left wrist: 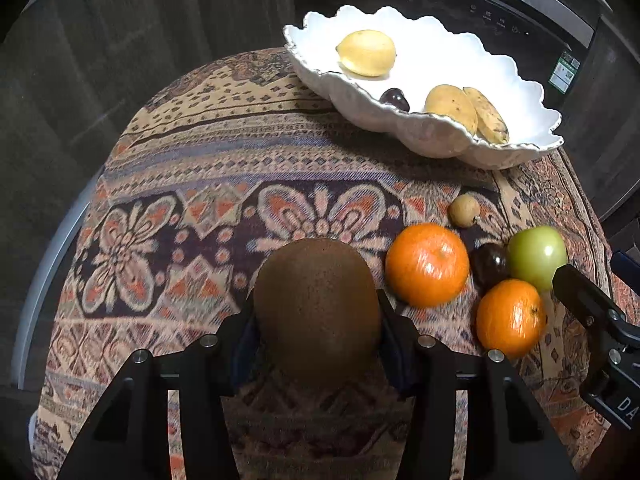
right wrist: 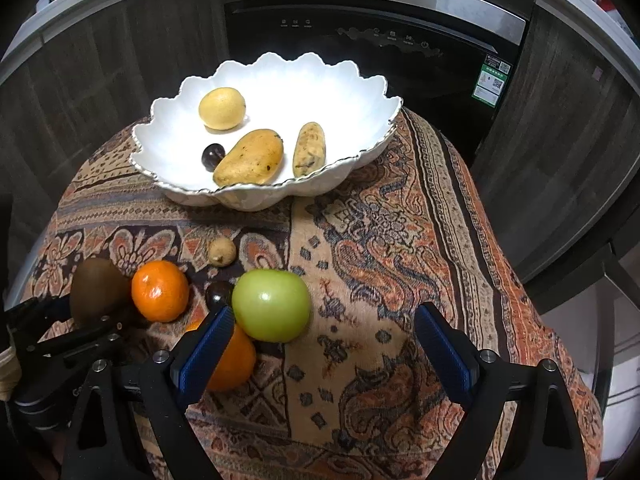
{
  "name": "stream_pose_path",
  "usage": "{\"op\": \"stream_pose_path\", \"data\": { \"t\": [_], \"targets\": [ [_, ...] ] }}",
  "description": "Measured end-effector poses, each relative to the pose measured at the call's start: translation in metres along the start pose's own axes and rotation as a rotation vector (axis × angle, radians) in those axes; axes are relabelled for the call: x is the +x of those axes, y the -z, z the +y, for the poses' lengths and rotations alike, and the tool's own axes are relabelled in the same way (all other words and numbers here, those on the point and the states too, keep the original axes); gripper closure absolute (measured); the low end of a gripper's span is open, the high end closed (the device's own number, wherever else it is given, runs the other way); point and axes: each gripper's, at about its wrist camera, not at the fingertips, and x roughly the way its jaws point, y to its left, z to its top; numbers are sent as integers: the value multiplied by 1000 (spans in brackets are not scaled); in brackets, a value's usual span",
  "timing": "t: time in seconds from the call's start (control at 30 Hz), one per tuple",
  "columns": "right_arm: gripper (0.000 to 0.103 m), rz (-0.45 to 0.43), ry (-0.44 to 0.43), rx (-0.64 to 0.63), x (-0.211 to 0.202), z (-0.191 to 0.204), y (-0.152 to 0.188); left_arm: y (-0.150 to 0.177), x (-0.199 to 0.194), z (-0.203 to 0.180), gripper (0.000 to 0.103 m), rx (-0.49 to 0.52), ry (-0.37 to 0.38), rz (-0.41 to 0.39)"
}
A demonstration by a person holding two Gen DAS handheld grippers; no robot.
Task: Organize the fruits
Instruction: 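Lift the kiwi with the left gripper while the right gripper grasps the tangerine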
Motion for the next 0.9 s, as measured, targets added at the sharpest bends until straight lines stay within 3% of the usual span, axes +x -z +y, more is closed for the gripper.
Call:
{"op": "stream_pose_path", "data": {
  "t": [0.3, 0.73, 0.8, 0.9],
  "targets": [
    [11, 1, -57, -23, -10, 21, 7, 16, -17, 24, 52, -62, -22, 5],
    [12, 76, -59, -9, 13, 49, 20, 34, -23, 60, 52, -139, -33, -10],
    [14, 95, -54, 6, 18, 49, 20, 34, -23, 60, 52, -141, -26, -12],
    [27, 130, -66, 25, 28, 49, 21, 34, -23, 59, 52, -141, -15, -12]
  ]
}}
